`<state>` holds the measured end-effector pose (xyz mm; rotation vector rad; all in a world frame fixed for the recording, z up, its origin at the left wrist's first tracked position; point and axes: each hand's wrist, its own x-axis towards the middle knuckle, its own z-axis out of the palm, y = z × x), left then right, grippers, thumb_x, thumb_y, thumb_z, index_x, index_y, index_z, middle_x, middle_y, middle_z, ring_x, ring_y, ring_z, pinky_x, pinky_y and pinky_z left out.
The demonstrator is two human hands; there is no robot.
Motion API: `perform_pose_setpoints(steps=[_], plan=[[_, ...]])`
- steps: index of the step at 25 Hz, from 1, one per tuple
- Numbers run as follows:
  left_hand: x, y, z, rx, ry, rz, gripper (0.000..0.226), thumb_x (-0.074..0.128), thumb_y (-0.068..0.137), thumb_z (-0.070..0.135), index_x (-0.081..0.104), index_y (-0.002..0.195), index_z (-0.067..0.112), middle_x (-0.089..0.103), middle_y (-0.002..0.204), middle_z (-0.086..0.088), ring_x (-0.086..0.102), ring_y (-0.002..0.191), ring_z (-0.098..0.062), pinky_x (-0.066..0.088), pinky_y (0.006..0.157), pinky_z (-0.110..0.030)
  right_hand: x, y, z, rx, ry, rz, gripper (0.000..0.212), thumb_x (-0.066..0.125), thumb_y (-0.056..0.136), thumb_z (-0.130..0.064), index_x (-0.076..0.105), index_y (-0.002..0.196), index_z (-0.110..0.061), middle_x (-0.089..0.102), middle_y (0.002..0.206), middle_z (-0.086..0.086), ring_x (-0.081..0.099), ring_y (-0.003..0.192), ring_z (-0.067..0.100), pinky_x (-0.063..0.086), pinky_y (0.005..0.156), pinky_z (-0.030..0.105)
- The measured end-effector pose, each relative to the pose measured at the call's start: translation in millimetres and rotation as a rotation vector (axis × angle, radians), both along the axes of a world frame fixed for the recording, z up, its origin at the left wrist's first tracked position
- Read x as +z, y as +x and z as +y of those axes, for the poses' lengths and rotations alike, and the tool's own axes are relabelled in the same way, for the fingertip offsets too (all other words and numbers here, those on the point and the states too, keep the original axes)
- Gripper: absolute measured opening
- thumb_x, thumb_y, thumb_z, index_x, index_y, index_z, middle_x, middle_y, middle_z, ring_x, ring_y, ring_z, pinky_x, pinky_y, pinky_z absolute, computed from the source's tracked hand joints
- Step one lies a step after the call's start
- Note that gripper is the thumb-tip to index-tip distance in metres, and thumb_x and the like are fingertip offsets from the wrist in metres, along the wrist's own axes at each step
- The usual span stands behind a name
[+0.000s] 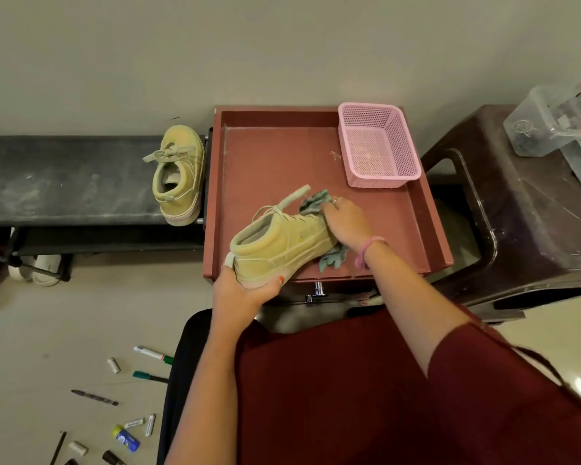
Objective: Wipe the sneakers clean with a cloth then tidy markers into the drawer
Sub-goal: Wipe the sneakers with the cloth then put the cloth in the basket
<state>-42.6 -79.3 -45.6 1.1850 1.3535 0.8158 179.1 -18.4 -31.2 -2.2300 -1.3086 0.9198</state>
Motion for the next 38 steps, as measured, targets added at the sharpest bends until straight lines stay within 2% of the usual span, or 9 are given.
perform_pose_setpoints(steps=[3,7,10,14,19,24,30,34,38], plan=[[-1.7,-4.5,8.4,-0.077,0.067,0.021,0.064,0.085,0.065,0.001,0.053,0.105,0.038,0.066,0.102,0.015,0.064,0.091,0.007,0.05,0.076,-0.008,-14.3,-8.7,-26.5,0.135,0.129,-0.017,0.035,0.039,0.096,-0.023,0.066,0.103,-0.003,0.062,0.119,0.011,0.048,0.12,0.024,0.032,0.106,0.035],[-8.3,-12.1,14.3,-0.147,0.162,0.074,0.073,0.086,0.064,0.0,0.052,0.115,0.041,0.064,0.113,0.013,0.063,0.102,0.003,0.049,0.086,-0.013,-20.8,17.7,-46.0,0.339,0.186,-0.011,0.041,0.042,0.098,-0.024,0.052,0.133,-0.006,0.045,0.144,0.008,0.033,0.138,0.02,0.016,0.116,0.025],[-16.0,-15.2,19.0,-0.162,0.157,0.112,0.074,0.088,0.063,0.005,0.052,0.11,0.05,0.065,0.113,0.012,0.063,0.104,0.0,0.051,0.087,-0.019,-26.3,46.7,-34.5,0.527,0.13,-0.166,0.04,0.042,0.098,-0.022,0.051,0.134,-0.007,0.044,0.144,0.007,0.033,0.138,0.02,0.017,0.114,0.024],[-21.7,-17.9,20.3,-0.156,0.165,0.131,0.075,0.088,0.063,0.005,0.05,0.116,0.042,0.065,0.116,0.006,0.063,0.105,-0.002,0.052,0.089,-0.019,-20.1,24.0,-12.2,0.337,0.125,-0.086,0.03,0.041,0.099,-0.018,0.066,0.1,-0.002,0.052,0.137,0.011,0.046,0.129,0.026,0.028,0.108,0.025],[-26.4,-26.6,20.2,-0.156,0.154,0.103,0.076,0.086,0.062,-0.003,0.051,0.12,0.031,0.064,0.117,0.005,0.063,0.106,-0.003,0.049,0.086,-0.014,-29.3,26.9,-36.6,0.539,0.218,-0.11,0.036,0.042,0.098,-0.017,0.054,0.131,-0.009,0.048,0.141,0.005,0.035,0.137,0.016,0.018,0.113,0.022],[-29.9,-25.4,18.0,-0.132,0.121,0.104,0.076,0.088,0.061,0.009,0.05,0.127,0.017,0.067,0.116,0.004,0.064,0.105,-0.005,0.051,0.087,-0.019,-33.6,16.3,-23.3,0.068,0.186,0.108,0.029,0.041,0.099,-0.016,0.062,0.117,-0.004,0.057,0.129,0.009,0.053,0.119,0.026,0.041,0.101,0.036],[-32.9,-20.3,16.0,-0.077,0.077,0.087,0.069,0.087,0.067,0.008,0.054,0.127,0.013,0.069,0.115,0.002,0.066,0.105,-0.007,0.054,0.087,-0.022,-49.1,-87.2,-77.8,-0.356,0.364,0.372,0.05,0.037,0.098,-0.03,0.038,0.143,-0.01,0.034,0.152,0.002,0.028,0.141,0.016,0.023,0.116,0.039],[-27.7,-17.3,13.8,-0.089,0.073,0.073,0.063,0.083,0.07,0.002,0.056,0.126,0.011,0.069,0.111,0.009,0.065,0.1,0.005,0.049,0.08,-0.009,-44.2,-99.5,-76.9,-0.229,0.443,0.226,0.052,0.037,0.102,-0.018,0.02,0.15,-0.013,0.016,0.157,-0.005,0.007,0.145,0.007,0.008,0.118,0.024],[-25.8,-14.4,12.0,-0.091,0.068,0.043,0.064,0.082,0.07,-0.002,0.055,0.127,0.009,0.068,0.111,0.009,0.064,0.097,0.008,0.047,0.078,-0.006,-49.4,-39.2,-21.9,-0.302,0.338,0.086,0.036,0.036,0.1,-0.02,0.053,0.129,-0.01,0.048,0.139,0.005,0.052,0.119,0.022,0.042,0.103,0.037]])
